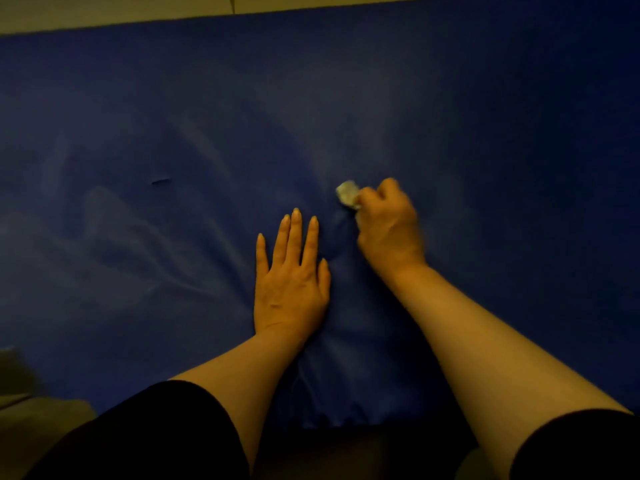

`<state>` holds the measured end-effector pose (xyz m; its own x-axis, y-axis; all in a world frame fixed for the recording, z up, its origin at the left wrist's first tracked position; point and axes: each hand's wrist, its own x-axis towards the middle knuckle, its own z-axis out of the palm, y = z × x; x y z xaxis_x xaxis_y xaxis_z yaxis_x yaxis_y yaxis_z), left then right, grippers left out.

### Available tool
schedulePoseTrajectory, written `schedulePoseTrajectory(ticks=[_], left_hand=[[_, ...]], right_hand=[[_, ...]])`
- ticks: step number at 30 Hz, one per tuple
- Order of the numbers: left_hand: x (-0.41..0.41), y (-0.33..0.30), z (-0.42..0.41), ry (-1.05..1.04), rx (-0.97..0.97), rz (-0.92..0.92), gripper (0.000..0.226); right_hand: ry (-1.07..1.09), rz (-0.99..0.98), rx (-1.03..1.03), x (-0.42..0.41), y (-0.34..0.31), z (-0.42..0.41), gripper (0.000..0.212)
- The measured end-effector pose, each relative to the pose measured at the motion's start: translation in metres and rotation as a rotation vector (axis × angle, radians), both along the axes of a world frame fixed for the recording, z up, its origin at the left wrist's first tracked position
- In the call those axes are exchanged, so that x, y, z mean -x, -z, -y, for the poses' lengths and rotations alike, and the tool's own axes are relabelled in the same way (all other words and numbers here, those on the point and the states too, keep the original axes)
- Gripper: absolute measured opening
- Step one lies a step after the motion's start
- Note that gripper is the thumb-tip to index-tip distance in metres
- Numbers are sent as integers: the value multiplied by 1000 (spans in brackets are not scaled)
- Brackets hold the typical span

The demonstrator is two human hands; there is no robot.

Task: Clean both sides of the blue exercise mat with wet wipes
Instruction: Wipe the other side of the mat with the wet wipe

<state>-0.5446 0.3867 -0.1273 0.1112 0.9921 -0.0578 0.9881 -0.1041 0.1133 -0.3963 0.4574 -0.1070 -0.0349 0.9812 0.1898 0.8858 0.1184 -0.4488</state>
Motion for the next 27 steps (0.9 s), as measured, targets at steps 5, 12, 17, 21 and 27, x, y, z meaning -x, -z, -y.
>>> schedulePoseTrajectory(ticks=[5, 12, 17, 21, 27], left_hand=[[0, 3, 0, -11, -18, 0, 61], [0, 4, 1, -7, -41, 6, 60], [0, 3, 1, -4, -23, 21, 60], [2, -1, 1, -18, -27, 71, 63], [0, -21, -22, -196, -74, 295, 71]], right_hand=[[323, -10, 10, -24, 2, -18, 11], [-25, 1, -39, 16, 3, -7, 7], [383, 42, 45, -32, -2, -34, 17], [142, 6, -37, 22, -2, -18, 6], [214, 0, 42, -2, -9, -49, 11]])
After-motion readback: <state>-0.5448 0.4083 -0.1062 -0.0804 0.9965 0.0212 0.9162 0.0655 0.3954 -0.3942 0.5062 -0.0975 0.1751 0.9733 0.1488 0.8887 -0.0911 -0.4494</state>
